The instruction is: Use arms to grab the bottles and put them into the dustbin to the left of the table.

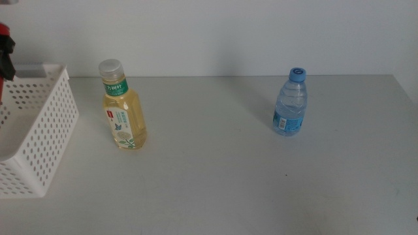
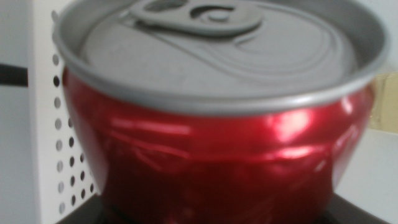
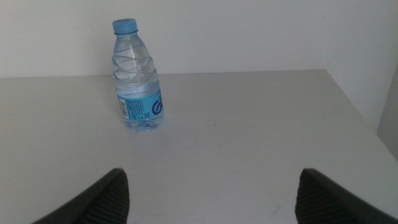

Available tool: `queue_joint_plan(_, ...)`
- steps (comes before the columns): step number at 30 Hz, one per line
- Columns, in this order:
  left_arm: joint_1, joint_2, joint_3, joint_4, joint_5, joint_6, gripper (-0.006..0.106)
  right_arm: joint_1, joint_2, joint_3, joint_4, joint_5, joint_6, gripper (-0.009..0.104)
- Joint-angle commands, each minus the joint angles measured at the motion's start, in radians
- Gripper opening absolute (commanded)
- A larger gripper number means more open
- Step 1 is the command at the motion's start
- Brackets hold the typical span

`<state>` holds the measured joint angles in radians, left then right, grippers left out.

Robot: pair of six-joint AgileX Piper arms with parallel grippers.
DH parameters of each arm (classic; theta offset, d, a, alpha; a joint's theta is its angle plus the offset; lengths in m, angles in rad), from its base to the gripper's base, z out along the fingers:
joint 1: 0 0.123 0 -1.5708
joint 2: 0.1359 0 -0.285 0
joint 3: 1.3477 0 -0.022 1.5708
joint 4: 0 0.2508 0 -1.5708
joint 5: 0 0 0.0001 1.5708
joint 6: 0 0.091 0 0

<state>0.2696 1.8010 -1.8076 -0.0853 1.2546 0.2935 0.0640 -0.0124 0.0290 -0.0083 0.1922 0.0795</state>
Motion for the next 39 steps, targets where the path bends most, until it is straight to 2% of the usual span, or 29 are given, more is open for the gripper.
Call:
queue_joint_plan(1,0.000,-0.024,-0.048,0.027,0.061,0.023,-0.002,-0.005,-0.023,-0.010,-0.012,-0.080,-0.004,0.094)
queue_joint_plan(4,0.000,0.018,-0.047,0.094,0.062,0.023,-0.002,-0.005,-0.023,-0.010,-0.012,-0.080,-0.004,0.094)
queue_joint_plan(8,0.000,0.083,-0.047,0.116,0.062,0.023,-0.002,-0.005,-0.023,-0.010,-0.012,-0.080,-0.004,0.094)
queue_joint_plan(27,0.000,0.268,-0.047,0.099,0.060,0.019,-0.001,-0.005,-0.023,-0.010,-0.012,-0.080,-0.004,0.094)
queue_joint_plan(33,0.000,0.305,-0.047,0.103,0.061,0.011,0.009,-0.005,-0.023,-0.010,-0.012,-0.080,-0.004,0.094)
queue_joint_plan(39,0.000,0.323,-0.047,0.103,0.061,-0.007,0.029,-0.005,-0.023,-0.010,-0.012,-0.080,-0.004,0.094)
